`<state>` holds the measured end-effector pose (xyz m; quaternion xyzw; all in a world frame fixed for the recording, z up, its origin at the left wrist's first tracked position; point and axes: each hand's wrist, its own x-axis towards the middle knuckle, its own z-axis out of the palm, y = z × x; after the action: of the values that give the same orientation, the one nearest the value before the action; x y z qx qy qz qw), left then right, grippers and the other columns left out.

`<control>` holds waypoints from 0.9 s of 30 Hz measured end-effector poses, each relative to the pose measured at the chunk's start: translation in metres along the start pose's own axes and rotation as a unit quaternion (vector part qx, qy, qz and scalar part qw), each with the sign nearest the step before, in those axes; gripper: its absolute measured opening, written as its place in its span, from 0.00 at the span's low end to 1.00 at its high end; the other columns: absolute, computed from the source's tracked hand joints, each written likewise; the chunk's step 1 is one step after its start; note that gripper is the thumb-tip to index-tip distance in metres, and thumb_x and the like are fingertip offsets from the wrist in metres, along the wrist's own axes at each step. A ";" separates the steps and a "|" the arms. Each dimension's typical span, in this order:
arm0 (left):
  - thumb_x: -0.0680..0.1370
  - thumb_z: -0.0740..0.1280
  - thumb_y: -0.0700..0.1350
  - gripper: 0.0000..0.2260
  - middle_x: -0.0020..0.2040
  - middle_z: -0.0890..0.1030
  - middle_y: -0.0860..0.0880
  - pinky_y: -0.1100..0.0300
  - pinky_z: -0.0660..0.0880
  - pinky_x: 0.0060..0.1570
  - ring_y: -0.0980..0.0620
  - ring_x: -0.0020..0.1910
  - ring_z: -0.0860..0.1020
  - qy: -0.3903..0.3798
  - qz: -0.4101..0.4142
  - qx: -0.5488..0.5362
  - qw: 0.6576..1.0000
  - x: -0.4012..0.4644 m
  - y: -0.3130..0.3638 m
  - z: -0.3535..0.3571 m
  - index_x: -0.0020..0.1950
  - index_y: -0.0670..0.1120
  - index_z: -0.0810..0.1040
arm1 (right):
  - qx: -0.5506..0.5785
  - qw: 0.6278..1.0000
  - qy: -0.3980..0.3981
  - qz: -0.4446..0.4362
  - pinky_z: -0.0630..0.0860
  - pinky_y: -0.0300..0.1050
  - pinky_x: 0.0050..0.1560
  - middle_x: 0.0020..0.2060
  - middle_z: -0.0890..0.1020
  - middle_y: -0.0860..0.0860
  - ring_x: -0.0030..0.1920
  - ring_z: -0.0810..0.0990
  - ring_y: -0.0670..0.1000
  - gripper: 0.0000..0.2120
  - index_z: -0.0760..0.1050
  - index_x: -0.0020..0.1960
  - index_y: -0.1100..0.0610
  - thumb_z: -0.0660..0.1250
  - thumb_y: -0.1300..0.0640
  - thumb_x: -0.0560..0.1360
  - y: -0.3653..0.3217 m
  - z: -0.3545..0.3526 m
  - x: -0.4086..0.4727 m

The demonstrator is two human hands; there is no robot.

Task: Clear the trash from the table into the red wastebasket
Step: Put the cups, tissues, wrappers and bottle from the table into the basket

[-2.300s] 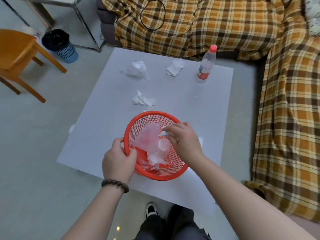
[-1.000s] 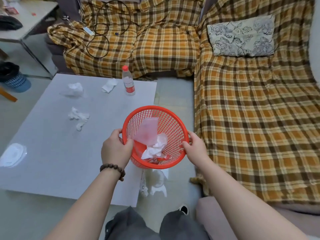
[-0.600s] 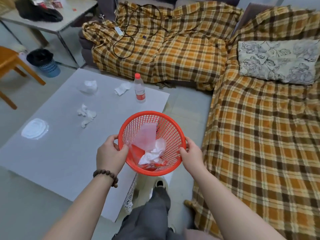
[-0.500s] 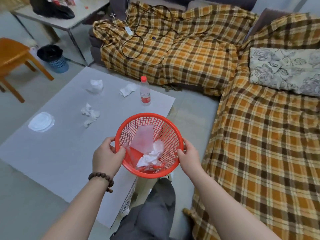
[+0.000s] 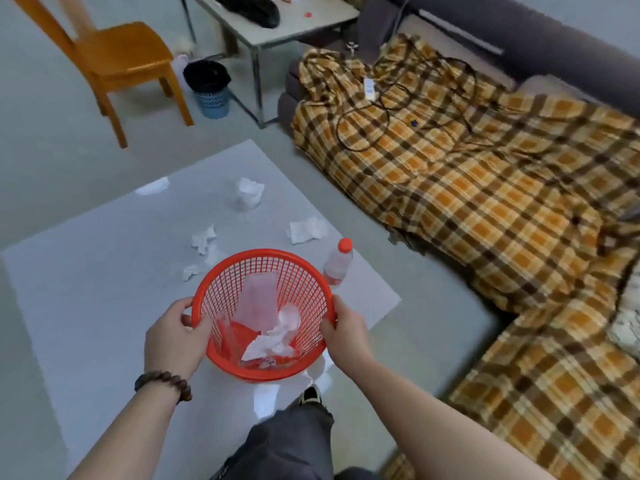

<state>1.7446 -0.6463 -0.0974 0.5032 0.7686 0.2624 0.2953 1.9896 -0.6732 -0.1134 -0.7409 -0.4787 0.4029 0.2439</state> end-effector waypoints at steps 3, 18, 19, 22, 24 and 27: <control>0.75 0.68 0.46 0.13 0.40 0.79 0.47 0.64 0.68 0.28 0.51 0.35 0.77 0.045 -0.031 0.003 0.999 0.010 0.014 -0.001 0.58 0.44 0.78 | -0.016 0.999 -0.048 -0.019 0.65 0.27 0.30 0.42 0.78 0.43 0.36 0.73 0.39 0.13 0.72 0.60 0.50 0.57 0.58 0.77 -0.021 -0.006 0.036; 0.73 0.68 0.46 0.12 0.36 0.77 0.53 0.66 0.66 0.28 0.58 0.32 0.75 0.281 -0.221 -0.009 0.934 -0.022 0.043 0.028 0.56 0.47 0.78 | -0.112 0.935 -0.278 -0.188 0.79 0.48 0.48 0.48 0.83 0.50 0.43 0.79 0.50 0.13 0.71 0.61 0.49 0.56 0.55 0.78 -0.075 -0.006 0.158; 0.73 0.68 0.46 0.13 0.35 0.76 0.53 0.66 0.66 0.28 0.59 0.32 0.75 0.299 -0.235 -0.008 0.925 -0.026 0.050 0.034 0.56 0.47 0.78 | -0.112 0.927 -0.296 -0.199 0.79 0.49 0.48 0.48 0.83 0.50 0.43 0.79 0.50 0.13 0.71 0.61 0.50 0.56 0.56 0.78 -0.077 -0.010 0.165; 0.73 0.68 0.47 0.15 0.37 0.77 0.50 0.65 0.66 0.28 0.57 0.32 0.75 0.342 -0.277 -0.010 0.898 -0.043 0.073 0.054 0.58 0.46 0.77 | -0.113 0.904 -0.333 -0.242 0.79 0.53 0.49 0.47 0.83 0.53 0.45 0.80 0.54 0.14 0.72 0.60 0.52 0.57 0.60 0.76 -0.083 -0.024 0.183; 0.73 0.68 0.46 0.15 0.38 0.78 0.49 0.65 0.65 0.27 0.58 0.32 0.74 0.367 -0.302 -0.010 0.880 -0.054 0.087 0.067 0.59 0.46 0.76 | -0.117 0.886 -0.367 -0.260 0.78 0.54 0.50 0.47 0.83 0.54 0.45 0.80 0.55 0.15 0.72 0.61 0.52 0.58 0.60 0.76 -0.085 -0.031 0.193; 0.72 0.67 0.45 0.15 0.38 0.78 0.48 0.64 0.66 0.29 0.54 0.33 0.75 0.398 -0.337 -0.011 0.853 -0.069 0.102 0.083 0.59 0.46 0.77 | -0.105 0.863 -0.430 -0.245 0.77 0.50 0.58 0.55 0.81 0.51 0.50 0.79 0.49 0.23 0.65 0.70 0.47 0.63 0.53 0.76 -0.081 -0.041 0.208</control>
<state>1.8890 -0.6653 -0.0696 0.0624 0.9399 0.3333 0.0401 2.0272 -0.4491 -0.1055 -0.3745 -0.7417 0.5559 0.0253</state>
